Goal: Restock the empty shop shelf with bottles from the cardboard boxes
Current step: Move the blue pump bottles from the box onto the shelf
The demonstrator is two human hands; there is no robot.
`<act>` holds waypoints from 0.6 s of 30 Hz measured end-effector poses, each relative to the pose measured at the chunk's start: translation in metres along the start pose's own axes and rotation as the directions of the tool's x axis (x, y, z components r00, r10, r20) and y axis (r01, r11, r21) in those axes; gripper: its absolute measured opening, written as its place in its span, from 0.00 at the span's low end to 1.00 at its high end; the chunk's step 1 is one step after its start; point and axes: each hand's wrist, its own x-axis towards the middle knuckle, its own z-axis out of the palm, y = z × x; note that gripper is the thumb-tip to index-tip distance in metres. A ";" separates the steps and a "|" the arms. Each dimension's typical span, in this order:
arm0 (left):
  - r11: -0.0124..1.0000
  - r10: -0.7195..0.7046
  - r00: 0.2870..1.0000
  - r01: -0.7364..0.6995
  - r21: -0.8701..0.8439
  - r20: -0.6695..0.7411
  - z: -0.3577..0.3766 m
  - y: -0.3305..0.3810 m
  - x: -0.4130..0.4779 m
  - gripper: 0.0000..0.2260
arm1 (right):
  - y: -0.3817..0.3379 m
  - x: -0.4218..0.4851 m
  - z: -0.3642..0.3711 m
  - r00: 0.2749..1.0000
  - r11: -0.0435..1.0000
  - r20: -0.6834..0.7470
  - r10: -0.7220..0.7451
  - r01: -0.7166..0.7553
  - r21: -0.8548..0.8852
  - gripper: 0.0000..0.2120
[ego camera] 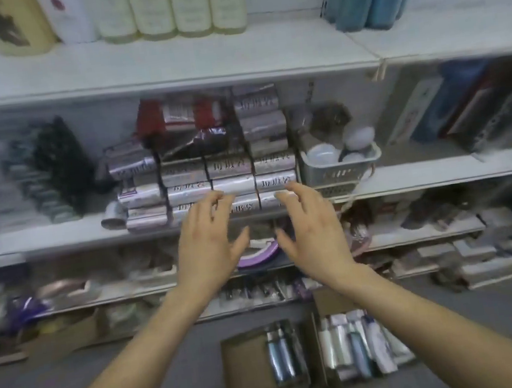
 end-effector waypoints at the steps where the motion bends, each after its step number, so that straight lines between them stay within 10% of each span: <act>1: 0.999 -0.036 0.998 0.036 0.007 0.054 0.012 -0.009 -0.018 0.29 | 0.000 -0.015 0.017 0.998 1.000 0.061 0.017 -0.017 0.000 0.31; 11: 0.962 -0.267 0.866 0.266 0.064 0.422 0.154 -0.058 -0.163 0.35 | 0.047 -0.154 0.176 0.869 0.984 0.466 0.168 -0.178 -0.021 0.34; 18: 0.897 -0.380 0.608 0.425 0.118 0.697 0.286 -0.073 -0.294 0.37 | 0.091 -0.270 0.292 0.634 0.937 0.714 0.299 -0.338 -0.091 0.32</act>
